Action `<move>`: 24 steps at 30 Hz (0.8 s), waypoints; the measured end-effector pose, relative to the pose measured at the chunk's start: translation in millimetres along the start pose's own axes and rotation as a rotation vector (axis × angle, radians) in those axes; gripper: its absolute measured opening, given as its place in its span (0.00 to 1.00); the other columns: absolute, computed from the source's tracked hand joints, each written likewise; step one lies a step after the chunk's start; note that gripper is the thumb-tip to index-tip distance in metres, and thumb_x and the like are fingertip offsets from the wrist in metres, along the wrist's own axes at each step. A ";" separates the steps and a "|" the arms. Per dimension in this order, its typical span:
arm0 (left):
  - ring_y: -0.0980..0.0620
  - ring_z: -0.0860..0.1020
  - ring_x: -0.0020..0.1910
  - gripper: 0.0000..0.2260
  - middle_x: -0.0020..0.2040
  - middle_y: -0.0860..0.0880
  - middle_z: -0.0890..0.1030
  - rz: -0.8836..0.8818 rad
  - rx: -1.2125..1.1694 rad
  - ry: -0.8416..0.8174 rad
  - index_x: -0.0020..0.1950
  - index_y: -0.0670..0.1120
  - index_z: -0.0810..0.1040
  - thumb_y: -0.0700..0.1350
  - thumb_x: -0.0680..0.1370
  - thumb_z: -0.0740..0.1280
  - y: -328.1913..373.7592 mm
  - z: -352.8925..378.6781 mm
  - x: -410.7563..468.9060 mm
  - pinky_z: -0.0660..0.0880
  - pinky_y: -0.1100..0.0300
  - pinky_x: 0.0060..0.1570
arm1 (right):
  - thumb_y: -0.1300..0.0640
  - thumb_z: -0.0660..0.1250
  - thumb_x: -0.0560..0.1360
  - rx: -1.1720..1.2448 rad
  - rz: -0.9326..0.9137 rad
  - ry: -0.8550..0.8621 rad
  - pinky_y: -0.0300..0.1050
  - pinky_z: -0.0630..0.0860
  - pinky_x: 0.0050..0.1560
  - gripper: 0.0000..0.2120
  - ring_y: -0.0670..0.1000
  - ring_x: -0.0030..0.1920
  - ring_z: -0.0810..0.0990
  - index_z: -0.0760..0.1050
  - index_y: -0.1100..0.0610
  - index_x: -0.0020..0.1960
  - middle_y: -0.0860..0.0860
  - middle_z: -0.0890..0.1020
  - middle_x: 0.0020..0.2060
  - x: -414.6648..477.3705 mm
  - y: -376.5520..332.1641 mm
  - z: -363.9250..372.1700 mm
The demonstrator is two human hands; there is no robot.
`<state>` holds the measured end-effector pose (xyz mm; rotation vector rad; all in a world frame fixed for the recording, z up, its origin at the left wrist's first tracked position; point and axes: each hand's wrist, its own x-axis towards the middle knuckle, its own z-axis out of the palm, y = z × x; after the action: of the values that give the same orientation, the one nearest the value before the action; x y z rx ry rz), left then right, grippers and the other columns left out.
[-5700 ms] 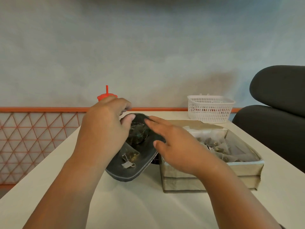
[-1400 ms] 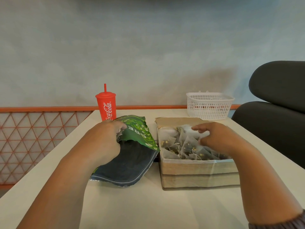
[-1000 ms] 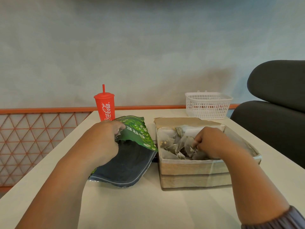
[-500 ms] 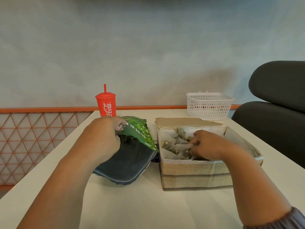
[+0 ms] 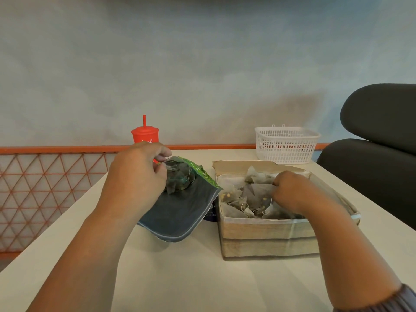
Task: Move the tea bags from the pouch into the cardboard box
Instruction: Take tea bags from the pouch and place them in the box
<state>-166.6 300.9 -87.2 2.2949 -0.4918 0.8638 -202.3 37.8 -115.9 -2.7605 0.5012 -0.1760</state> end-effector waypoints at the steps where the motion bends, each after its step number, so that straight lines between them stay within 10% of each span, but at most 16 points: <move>1: 0.66 0.71 0.36 0.10 0.44 0.56 0.75 0.003 -0.002 0.002 0.51 0.49 0.80 0.36 0.74 0.68 -0.2 -0.5 0.0 0.61 0.75 0.33 | 0.60 0.61 0.76 0.032 0.008 0.026 0.37 0.66 0.31 0.06 0.47 0.36 0.73 0.75 0.60 0.49 0.51 0.77 0.37 0.0 0.3 -0.9; 7: 0.64 0.72 0.35 0.08 0.43 0.54 0.77 0.032 -0.020 0.052 0.49 0.47 0.81 0.36 0.73 0.68 3.6 -2.0 -0.1 0.62 0.75 0.33 | 0.61 0.61 0.74 -0.027 -0.087 -0.101 0.38 0.69 0.37 0.08 0.50 0.44 0.76 0.78 0.57 0.46 0.52 0.79 0.43 -3.4 -2.0 2.5; 12: 0.54 0.76 0.36 0.05 0.38 0.52 0.77 0.064 -0.081 0.164 0.44 0.45 0.81 0.36 0.72 0.70 7.2 -4.3 -0.9 0.67 0.71 0.35 | 0.62 0.62 0.74 0.189 -0.220 0.134 0.37 0.69 0.49 0.13 0.46 0.51 0.77 0.77 0.54 0.58 0.46 0.75 0.56 -15.8 -13.3 -17.1; 15: 0.52 0.77 0.35 0.04 0.36 0.53 0.77 0.126 -0.091 0.222 0.41 0.44 0.81 0.35 0.71 0.70 10.4 -4.9 -2.6 0.70 0.68 0.35 | 0.62 0.62 0.75 0.396 -0.364 0.227 0.30 0.69 0.39 0.12 0.38 0.40 0.74 0.78 0.47 0.51 0.43 0.76 0.52 -28.7 -30.8 -27.4; 19: 0.51 0.77 0.34 0.05 0.35 0.51 0.78 0.205 -0.056 0.259 0.39 0.43 0.80 0.33 0.70 0.70 11.2 -5.1 -3.8 0.70 0.66 0.34 | 0.61 0.65 0.74 0.639 -0.594 0.142 0.28 0.69 0.48 0.13 0.35 0.51 0.74 0.80 0.43 0.42 0.37 0.75 0.52 -53.2 -62.5 -29.8; 24: 0.57 0.73 0.35 0.05 0.36 0.50 0.79 0.268 -0.046 0.309 0.39 0.42 0.79 0.33 0.70 0.70 11.1 -5.3 -4.2 0.67 0.68 0.33 | 0.57 0.62 0.77 0.320 -0.676 0.104 0.35 0.65 0.61 0.17 0.43 0.63 0.69 0.73 0.46 0.65 0.40 0.67 0.67 -60.8 -81.4 -14.7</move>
<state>-178.0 296.8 -82.3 2.0314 -0.6800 1.2972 -235.5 127.4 -78.1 -2.4992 -0.4238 -0.5067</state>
